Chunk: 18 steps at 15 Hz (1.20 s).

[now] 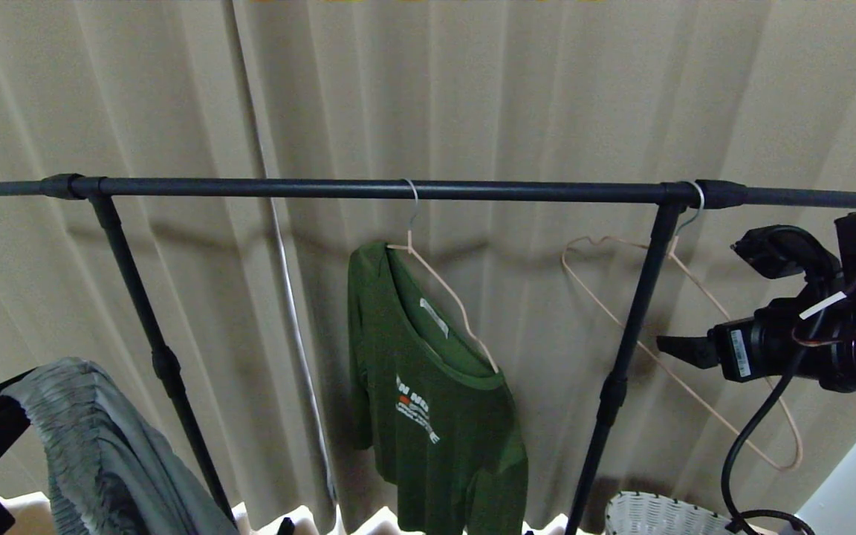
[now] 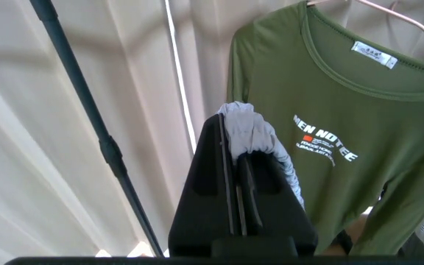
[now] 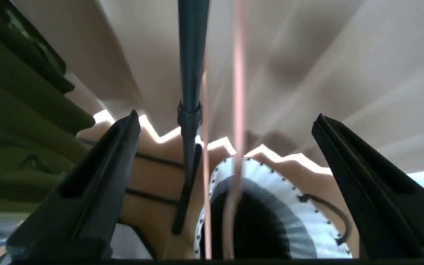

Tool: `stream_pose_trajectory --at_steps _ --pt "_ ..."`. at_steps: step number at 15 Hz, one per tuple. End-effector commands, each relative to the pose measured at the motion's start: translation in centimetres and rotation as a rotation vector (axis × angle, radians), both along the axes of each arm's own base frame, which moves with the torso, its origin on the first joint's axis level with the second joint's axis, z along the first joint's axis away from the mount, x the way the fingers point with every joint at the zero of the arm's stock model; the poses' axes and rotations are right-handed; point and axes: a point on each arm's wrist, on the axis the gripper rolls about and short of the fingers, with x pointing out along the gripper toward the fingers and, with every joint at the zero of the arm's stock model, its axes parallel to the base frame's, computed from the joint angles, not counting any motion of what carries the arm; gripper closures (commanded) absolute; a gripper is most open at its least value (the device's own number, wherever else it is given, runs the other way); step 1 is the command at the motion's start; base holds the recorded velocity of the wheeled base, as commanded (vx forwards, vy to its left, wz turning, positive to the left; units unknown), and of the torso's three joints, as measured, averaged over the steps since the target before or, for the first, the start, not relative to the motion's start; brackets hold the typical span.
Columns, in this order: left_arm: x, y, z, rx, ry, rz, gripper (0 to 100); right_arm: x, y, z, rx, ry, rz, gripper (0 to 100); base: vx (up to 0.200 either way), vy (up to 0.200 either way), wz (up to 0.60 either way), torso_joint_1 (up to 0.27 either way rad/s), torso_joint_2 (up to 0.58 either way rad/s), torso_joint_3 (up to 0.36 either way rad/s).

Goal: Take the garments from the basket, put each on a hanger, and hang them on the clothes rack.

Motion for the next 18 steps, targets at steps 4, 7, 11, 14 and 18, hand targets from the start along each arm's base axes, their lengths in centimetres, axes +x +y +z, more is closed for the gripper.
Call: stream_pose_trajectory --at_steps 4,7,11,14,18 --pt "0.0 0.0 0.0 0.000 0.001 0.000 100 0.2 -0.2 -0.6 -0.004 0.017 -0.010 0 0.000 0.000 0.00 0.000 0.00 0.000" --pt "0.0 0.0 0.0 0.000 0.001 0.000 100 0.0 -0.2 -0.4 -0.004 0.012 -0.009 0 0.000 0.000 0.00 0.000 0.00 0.000" --pt "0.0 0.0 0.0 -0.001 -0.002 0.000 100 -0.3 -0.2 -0.2 -0.002 0.003 -0.009 100 0.000 0.000 0.00 0.000 0.00 0.000" --pt "0.0 0.0 0.1 -0.001 -0.004 0.003 100 -0.9 -0.4 0.0 -0.002 -0.006 -0.012 100 0.000 0.000 0.00 0.000 0.00 0.000" --pt "0.0 0.1 0.0 0.001 -0.001 0.006 100 -2.5 -0.7 0.6 0.014 -0.047 -0.024 100 0.000 0.000 0.00 0.000 0.00 0.000"
